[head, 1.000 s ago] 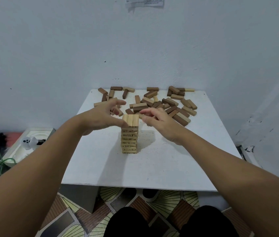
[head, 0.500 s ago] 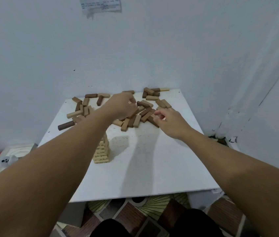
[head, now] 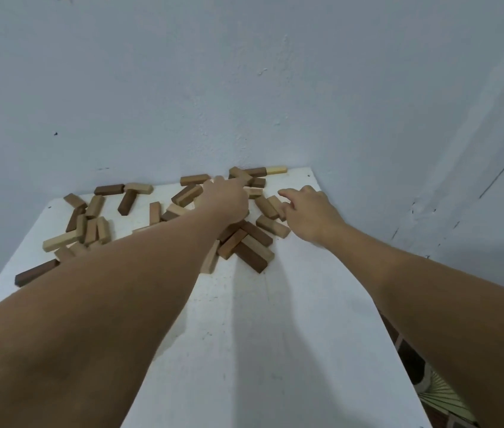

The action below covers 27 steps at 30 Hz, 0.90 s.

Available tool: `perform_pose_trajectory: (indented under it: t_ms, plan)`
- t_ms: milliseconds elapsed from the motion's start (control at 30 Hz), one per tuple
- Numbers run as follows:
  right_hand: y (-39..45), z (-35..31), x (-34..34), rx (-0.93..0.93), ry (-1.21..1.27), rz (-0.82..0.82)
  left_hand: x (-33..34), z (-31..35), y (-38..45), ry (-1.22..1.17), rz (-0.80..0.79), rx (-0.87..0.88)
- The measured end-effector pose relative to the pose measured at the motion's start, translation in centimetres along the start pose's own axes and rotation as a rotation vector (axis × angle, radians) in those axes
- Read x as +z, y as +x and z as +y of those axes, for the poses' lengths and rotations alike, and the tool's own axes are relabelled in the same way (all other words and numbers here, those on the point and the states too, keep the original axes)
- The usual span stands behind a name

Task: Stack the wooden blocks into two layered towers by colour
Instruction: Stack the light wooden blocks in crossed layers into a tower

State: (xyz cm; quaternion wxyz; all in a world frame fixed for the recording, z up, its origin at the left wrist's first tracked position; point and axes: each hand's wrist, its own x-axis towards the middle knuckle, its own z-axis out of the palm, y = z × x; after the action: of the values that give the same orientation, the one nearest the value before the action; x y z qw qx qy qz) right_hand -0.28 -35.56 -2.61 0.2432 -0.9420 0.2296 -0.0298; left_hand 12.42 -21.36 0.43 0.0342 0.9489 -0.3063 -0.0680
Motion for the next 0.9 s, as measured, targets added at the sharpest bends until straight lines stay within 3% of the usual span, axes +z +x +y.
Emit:
perform_pose_trajectory:
  t_ms: [200, 300, 433, 600, 767, 900]
  plan:
    - [5.7, 0.7, 0.4, 0.043, -0.084, -0.064, 1.4, -1.5, 2.9, -0.086, 0.16, -0.261]
    - [8.0, 0.3, 0.1, 0.058, -0.143, -0.126, 1.4, -2.8, 3.1, -0.123, 0.18, -0.412]
    - [10.2, -0.1, 0.3, 0.11, -0.128, -0.184, 2.1, -4.0, 3.1, -0.222, 0.172, -0.481]
    - [10.9, 0.5, 1.2, 0.101, -0.094, -0.052, 2.8, -5.2, 2.7, -0.428, 0.273, -0.488]
    - [9.8, 1.3, 3.0, 0.036, -0.075, 0.177, 2.2, -5.5, 2.3, -0.452, 0.229, -0.564]
    - [9.9, 1.5, 3.4, 0.054, -0.076, 0.158, 2.0, -5.8, 2.3, -0.497, 0.237, -0.557]
